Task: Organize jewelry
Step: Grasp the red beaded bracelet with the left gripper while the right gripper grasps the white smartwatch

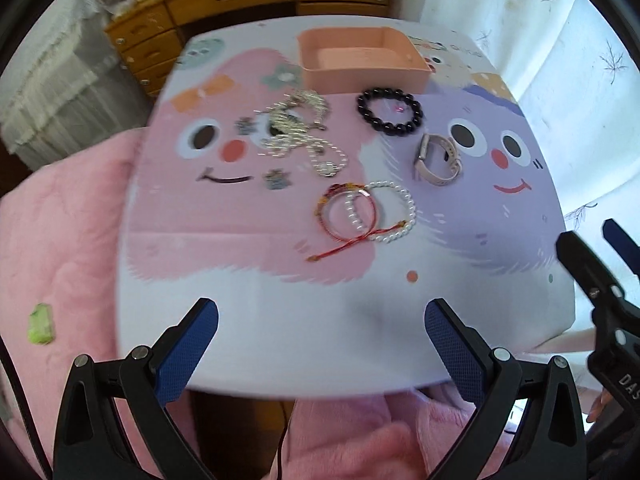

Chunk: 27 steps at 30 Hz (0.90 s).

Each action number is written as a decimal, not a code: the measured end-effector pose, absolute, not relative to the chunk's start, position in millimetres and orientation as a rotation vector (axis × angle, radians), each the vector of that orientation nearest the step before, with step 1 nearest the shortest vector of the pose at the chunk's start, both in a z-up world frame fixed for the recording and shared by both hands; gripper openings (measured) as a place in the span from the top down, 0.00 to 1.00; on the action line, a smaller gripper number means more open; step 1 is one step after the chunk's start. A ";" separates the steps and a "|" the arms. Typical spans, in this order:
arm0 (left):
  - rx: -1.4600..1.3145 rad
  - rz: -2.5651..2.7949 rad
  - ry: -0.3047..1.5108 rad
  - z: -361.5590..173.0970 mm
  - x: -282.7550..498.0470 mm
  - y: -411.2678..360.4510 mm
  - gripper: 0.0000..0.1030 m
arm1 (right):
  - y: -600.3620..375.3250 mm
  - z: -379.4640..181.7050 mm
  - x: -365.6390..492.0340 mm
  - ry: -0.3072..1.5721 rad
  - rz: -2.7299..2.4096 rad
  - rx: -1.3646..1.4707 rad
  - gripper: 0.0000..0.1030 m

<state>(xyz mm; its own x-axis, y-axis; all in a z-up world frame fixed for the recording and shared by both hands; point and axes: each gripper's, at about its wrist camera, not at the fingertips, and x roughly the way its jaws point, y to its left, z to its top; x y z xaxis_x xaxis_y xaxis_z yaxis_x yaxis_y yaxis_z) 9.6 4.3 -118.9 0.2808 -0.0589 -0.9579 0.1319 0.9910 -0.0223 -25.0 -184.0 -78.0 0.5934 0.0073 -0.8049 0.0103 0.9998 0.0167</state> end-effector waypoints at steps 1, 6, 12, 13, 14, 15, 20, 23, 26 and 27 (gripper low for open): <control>0.061 -0.138 1.269 -128.8 13.6 3.8 0.01 | -183.8 -84.1 -22.6 0.946 -0.003 0.010 0.07; 0.036 -0.157 1.225 -173.8 33.6 -2.5 0.01 | -185.1 -117.4 -3.3 0.985 0.034 -0.024 0.07; -0.092 -0.157 1.185 -206.1 52.6 2.6 0.01 | -186.8 -155.6 26.4 1.040 0.130 -0.011 0.07; -0.101 -0.152 1.172 -208.8 55.6 2.4 0.01 | -186.3 -161.9 32.0 1.048 0.139 -0.014 0.07; -0.106 -0.155 1.158 -210.6 58.3 1.6 0.01 | -184.9 -167.1 37.6 1.053 0.142 -0.018 0.07; -0.106 -0.154 1.146 -212.4 61.1 1.4 0.02 | -184.2 -172.1 44.4 1.060 0.143 -0.021 0.07; -0.101 -0.101 1.104 -220.5 78.0 5.2 0.04 | -182.5 -189.4 77.3 1.083 0.165 0.009 0.07; -0.136 -0.144 1.091 -222.7 85.6 8.9 0.04 | -179.9 -197.1 95.7 1.108 0.156 0.005 0.07; -0.124 -0.174 1.081 -222.4 89.6 5.3 0.04 | -177.6 -204.6 111.4 1.149 0.155 0.017 0.07; -0.116 -0.183 1.077 -221.8 90.9 2.8 0.04 | -177.1 -205.7 114.4 1.151 0.159 0.021 0.07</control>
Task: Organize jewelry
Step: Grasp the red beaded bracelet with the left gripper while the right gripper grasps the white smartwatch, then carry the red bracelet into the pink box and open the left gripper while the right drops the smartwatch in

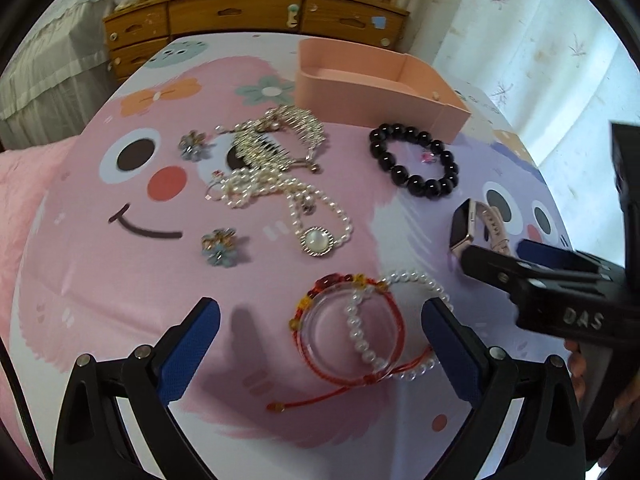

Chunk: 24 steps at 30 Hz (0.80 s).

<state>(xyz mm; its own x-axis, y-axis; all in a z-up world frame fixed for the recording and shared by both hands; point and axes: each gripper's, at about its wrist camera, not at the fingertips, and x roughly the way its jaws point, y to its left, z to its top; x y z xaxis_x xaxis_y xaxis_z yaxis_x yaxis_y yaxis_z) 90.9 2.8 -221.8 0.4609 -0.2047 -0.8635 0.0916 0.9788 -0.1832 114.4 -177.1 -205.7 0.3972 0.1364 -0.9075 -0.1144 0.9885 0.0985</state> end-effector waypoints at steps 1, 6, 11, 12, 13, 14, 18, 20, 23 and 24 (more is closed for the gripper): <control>-0.111 -0.194 1.073 -221.2 91.4 1.1 0.04 | -176.3 -206.4 117.9 1.154 0.160 0.025 0.07; -0.050 -0.227 1.075 -220.2 88.5 -8.9 0.04 | -177.0 -212.1 134.3 1.200 0.156 0.057 0.07; -0.026 -0.231 1.129 -229.7 90.9 -15.6 0.23 | -173.8 -211.7 142.0 1.219 0.139 0.024 0.23; -0.011 -0.222 1.120 -229.6 89.8 -16.1 0.28 | -172.5 -211.2 142.2 1.221 0.127 0.002 0.27; -0.001 -0.222 1.117 -230.0 88.4 -14.8 0.33 | -171.3 -210.1 142.2 1.221 0.135 -0.007 0.37; 0.022 -0.217 1.116 -229.8 88.0 -16.8 0.39 | -171.3 -209.0 142.0 1.220 0.142 -0.008 0.48; 0.026 -0.237 1.111 -229.8 85.4 -12.5 0.40 | -174.1 -207.5 145.1 1.231 0.154 0.018 0.56; 0.026 -0.231 1.117 -229.4 85.5 -9.4 0.40 | -175.8 -206.0 146.3 1.236 0.153 0.034 0.58; 0.031 -0.233 1.112 -221.2 87.4 -5.8 0.40 | -181.3 -201.5 147.3 1.227 0.152 0.065 0.60; 0.037 -0.241 1.107 -215.7 89.1 -5.1 0.40 | -182.7 -199.1 148.1 1.223 0.153 0.071 0.60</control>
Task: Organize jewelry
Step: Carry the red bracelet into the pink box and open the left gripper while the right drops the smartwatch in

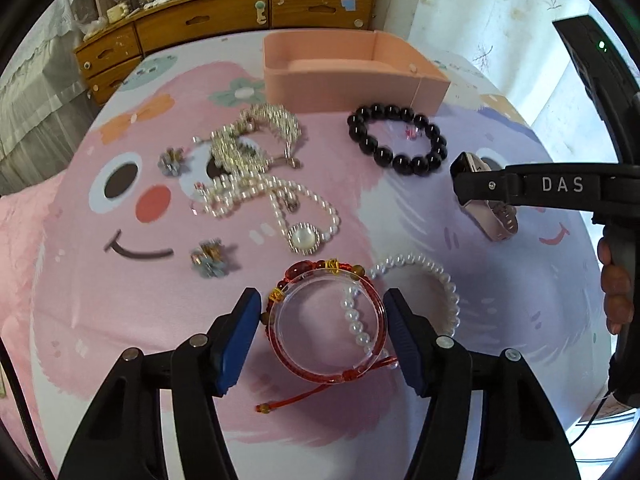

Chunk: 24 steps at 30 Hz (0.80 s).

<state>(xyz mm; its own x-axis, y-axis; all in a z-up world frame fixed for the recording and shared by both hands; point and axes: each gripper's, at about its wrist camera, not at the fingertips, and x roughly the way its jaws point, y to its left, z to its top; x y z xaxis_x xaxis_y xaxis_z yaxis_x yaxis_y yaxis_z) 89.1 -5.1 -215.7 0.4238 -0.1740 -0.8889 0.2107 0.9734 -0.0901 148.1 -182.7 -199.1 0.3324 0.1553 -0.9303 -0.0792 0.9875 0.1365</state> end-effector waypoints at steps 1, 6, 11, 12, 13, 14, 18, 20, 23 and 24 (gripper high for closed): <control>0.045 -0.250 1.101 -209.8 91.3 -4.3 0.40 | -183.9 -195.9 149.2 1.215 0.156 0.073 0.60; 0.111 -0.262 1.056 -179.2 107.7 -5.0 0.40 | -184.7 -172.2 156.3 1.144 0.169 0.069 0.60; 0.113 -0.306 1.016 -145.2 142.1 -2.2 0.40 | -182.4 -140.9 173.0 1.056 0.192 0.056 0.60; 0.115 -0.315 1.006 -139.5 149.1 -2.6 0.40 | -182.4 -136.0 177.3 1.041 0.194 0.053 0.60; 0.118 -0.320 0.989 -133.4 156.6 -2.8 0.40 | -181.9 -130.9 182.0 1.023 0.195 0.048 0.60; 0.124 -0.323 0.973 -127.4 164.3 -3.6 0.40 | -181.4 -127.3 185.9 1.010 0.197 0.044 0.60; 0.147 -0.333 0.909 -113.4 195.7 -6.2 0.40 | -180.6 -112.7 207.6 0.947 0.199 0.025 0.60; 0.133 -0.351 0.874 -106.8 213.2 -7.5 0.40 | -179.9 -108.5 217.8 0.919 0.195 0.025 0.60; 0.111 -0.358 0.829 -101.0 236.0 -9.7 0.40 | -180.6 -103.1 232.9 0.883 0.189 0.035 0.59; 0.106 -0.357 0.817 -100.6 242.1 -10.5 0.40 | -180.6 -102.2 238.3 0.876 0.188 0.037 0.59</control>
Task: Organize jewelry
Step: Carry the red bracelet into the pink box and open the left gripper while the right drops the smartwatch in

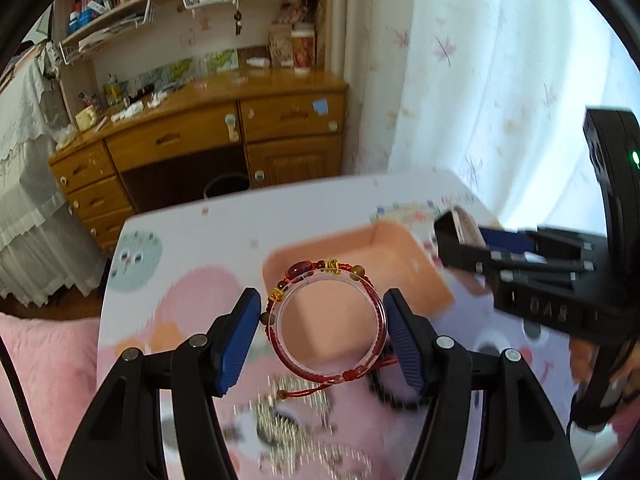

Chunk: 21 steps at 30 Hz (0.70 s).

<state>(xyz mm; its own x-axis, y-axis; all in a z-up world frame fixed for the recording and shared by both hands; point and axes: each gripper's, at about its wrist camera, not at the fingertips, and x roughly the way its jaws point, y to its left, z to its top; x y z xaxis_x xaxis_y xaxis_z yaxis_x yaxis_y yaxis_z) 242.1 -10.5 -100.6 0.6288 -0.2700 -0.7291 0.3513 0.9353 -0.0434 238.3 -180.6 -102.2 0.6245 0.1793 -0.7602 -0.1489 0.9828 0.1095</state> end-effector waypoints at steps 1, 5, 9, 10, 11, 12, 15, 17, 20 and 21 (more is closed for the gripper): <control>0.103 -0.355 0.811 -100.8 249.6 -11.6 0.40 | -180.2 -102.1 242.7 0.872 0.187 0.039 0.58; 0.053 -0.372 0.807 -106.0 270.9 -12.2 0.40 | -179.9 -105.7 254.5 0.873 0.178 0.051 0.57; 0.039 -0.377 0.831 -115.2 283.9 -14.0 0.24 | -179.1 -113.3 260.9 0.886 0.171 0.068 0.48; 0.051 -0.359 0.836 -116.9 285.5 -14.5 0.18 | -179.9 -116.1 262.7 0.897 0.170 0.073 0.38; 0.053 -0.354 0.829 -116.8 285.3 -13.1 0.15 | -181.0 -117.8 263.7 0.903 0.166 0.076 0.34; 0.053 -0.355 0.827 -116.0 285.0 -12.2 0.15 | -182.8 -119.2 263.9 0.907 0.156 0.079 0.34; 0.068 -0.340 0.840 -116.5 285.0 -9.7 0.15 | -187.2 -119.3 260.9 0.910 0.155 0.088 0.34; 0.076 -0.324 0.851 -117.2 284.5 -6.5 0.15 | -189.2 -118.3 257.7 0.909 0.152 0.090 0.34; 0.094 -0.294 0.882 -121.8 282.6 -1.4 0.15 | -192.4 -120.1 252.2 0.927 0.153 0.096 0.33; 0.098 -0.280 0.895 -124.1 280.7 0.6 0.15 | -193.0 -122.0 249.4 0.938 0.151 0.094 0.33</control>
